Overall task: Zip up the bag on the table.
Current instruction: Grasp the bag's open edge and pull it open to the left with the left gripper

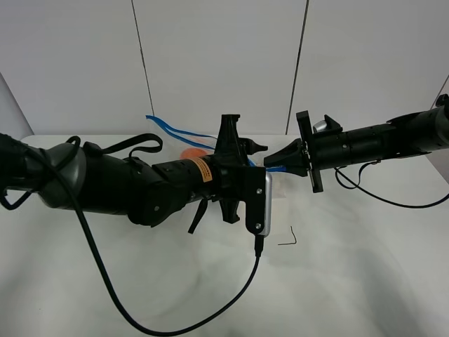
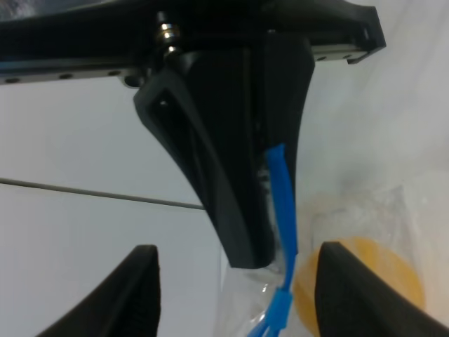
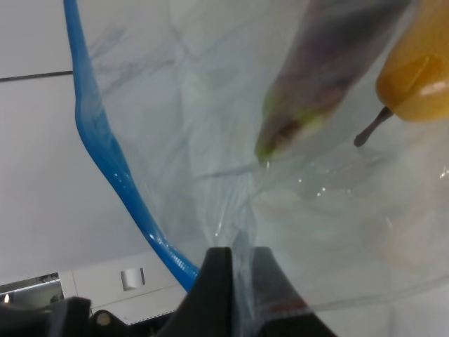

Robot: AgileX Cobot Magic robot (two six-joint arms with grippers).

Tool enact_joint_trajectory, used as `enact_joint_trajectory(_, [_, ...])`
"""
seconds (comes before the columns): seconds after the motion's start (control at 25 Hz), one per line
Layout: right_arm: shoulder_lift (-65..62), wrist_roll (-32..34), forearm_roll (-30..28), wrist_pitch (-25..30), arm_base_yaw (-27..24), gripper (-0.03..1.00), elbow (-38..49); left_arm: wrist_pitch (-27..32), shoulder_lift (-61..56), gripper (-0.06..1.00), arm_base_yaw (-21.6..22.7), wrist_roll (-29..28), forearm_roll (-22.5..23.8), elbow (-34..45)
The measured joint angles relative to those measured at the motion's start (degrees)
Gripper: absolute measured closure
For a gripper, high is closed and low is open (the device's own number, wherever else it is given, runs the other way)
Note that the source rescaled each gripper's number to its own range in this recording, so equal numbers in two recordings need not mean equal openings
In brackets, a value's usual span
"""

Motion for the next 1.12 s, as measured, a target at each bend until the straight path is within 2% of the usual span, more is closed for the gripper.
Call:
enact_joint_trajectory(0.4, [0.0, 0.0, 0.0, 0.0, 0.0, 0.97, 0.0, -3.1, 2.3, 0.35, 0.0, 0.0, 0.0, 0.0])
enact_joint_trajectory(0.6, [0.0, 0.0, 0.0, 0.0, 0.0, 0.97, 0.0, -3.3, 2.3, 0.49, 0.0, 0.0, 0.0, 0.0])
enact_joint_trajectory(0.88, [0.0, 0.0, 0.0, 0.0, 0.0, 0.97, 0.0, -3.3, 2.3, 0.63, 0.0, 0.0, 0.0, 0.0])
enact_joint_trajectory(1.12, [0.0, 0.0, 0.0, 0.0, 0.0, 0.97, 0.0, -3.3, 2.3, 0.69, 0.0, 0.0, 0.0, 0.0])
